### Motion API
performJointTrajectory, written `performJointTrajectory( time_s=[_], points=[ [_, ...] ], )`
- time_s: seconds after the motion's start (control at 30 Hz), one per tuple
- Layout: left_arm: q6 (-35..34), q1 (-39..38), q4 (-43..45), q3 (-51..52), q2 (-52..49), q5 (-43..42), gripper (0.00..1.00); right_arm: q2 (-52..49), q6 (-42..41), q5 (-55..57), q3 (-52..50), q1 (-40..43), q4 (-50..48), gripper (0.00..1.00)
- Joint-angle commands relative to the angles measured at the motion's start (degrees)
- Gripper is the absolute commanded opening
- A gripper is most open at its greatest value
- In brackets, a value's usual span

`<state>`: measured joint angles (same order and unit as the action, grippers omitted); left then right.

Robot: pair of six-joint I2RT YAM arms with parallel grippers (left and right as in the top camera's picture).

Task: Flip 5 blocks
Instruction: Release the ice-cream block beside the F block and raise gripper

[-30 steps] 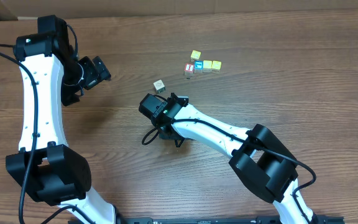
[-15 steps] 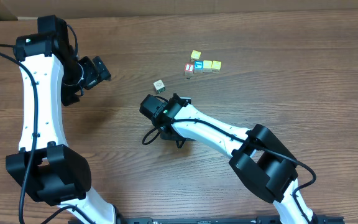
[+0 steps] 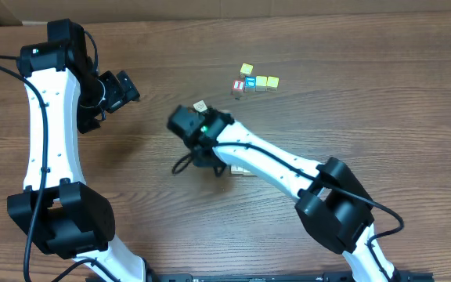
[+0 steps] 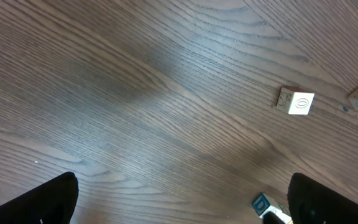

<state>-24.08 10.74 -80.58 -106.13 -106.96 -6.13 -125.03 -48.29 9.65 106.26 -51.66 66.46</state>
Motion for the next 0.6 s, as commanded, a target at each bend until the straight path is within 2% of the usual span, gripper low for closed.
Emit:
performJointTrajectory(
  time_s=[0.0, 0.27, 0.57],
  points=[
    [-0.2, -0.3, 0.0, 0.0, -0.6, 0.4, 1.00, 0.4, 4.8, -5.3, 7.2, 4.2, 1.1, 0.04],
    [-0.2, -0.3, 0.0, 0.0, -0.6, 0.4, 1.00, -1.2, 6.6, -16.2, 7.7, 15.0, 4.2, 0.04],
    [-0.2, -0.3, 0.0, 0.0, -0.6, 0.4, 1.00, -4.3, 8.3, -17.4, 4.3, 16.7, 5.6, 0.04]
  ],
)
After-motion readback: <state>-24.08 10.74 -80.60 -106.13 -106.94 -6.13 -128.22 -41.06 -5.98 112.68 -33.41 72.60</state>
